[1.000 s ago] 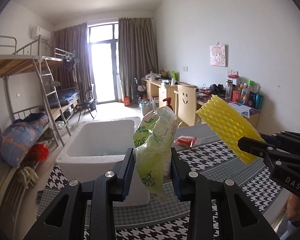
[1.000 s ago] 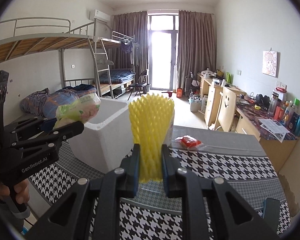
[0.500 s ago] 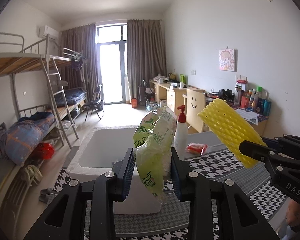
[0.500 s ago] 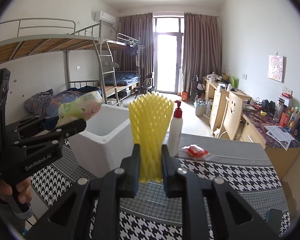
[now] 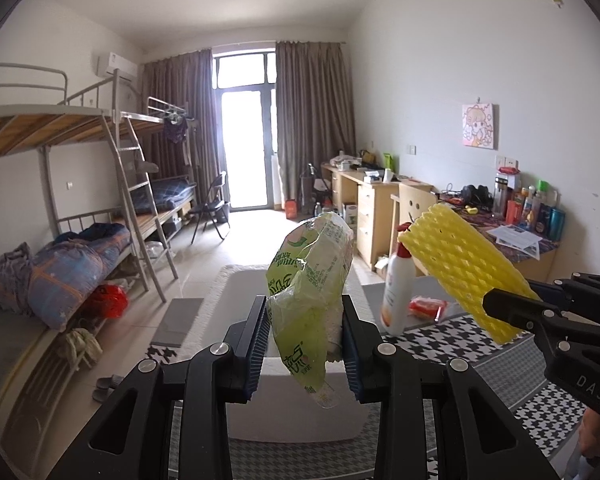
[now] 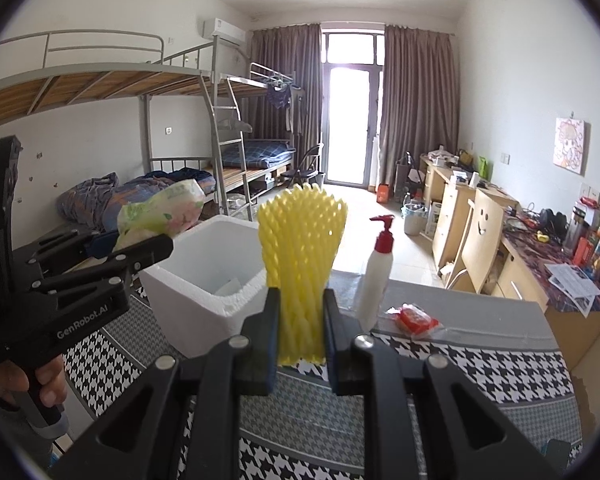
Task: Organize soft objects
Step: 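Carry the bag and sleeve with both tools over the white foam box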
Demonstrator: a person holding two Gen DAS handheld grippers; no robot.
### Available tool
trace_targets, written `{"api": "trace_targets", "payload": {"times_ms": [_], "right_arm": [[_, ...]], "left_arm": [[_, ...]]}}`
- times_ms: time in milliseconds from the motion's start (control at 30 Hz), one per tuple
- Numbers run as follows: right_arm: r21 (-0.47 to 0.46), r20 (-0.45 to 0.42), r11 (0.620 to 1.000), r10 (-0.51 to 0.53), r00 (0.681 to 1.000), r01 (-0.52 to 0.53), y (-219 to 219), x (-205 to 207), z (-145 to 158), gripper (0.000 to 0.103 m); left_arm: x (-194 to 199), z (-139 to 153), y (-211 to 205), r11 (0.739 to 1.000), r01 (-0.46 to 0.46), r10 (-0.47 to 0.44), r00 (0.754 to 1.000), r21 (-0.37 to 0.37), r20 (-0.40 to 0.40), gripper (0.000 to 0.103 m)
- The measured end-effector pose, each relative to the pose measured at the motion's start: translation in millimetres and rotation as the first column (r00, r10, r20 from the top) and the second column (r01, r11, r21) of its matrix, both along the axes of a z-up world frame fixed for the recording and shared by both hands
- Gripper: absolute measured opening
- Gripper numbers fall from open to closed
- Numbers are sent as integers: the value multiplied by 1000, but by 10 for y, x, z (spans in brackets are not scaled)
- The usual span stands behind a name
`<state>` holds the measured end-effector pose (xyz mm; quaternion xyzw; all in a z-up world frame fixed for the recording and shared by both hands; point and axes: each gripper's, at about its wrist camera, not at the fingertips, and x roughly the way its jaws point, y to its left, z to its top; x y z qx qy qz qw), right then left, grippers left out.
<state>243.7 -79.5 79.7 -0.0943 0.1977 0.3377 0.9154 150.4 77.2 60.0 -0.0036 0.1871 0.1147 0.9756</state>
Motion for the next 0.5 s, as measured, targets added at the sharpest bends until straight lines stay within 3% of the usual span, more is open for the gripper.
{"api": "trace_targets", "payload": {"times_ms": [500], "right_arm": [[-34,-26,998,56,998,-57,292,127,-24,23]], "left_arm": [[28,-5,152,999,-50,50,999,-4,5,35]]}}
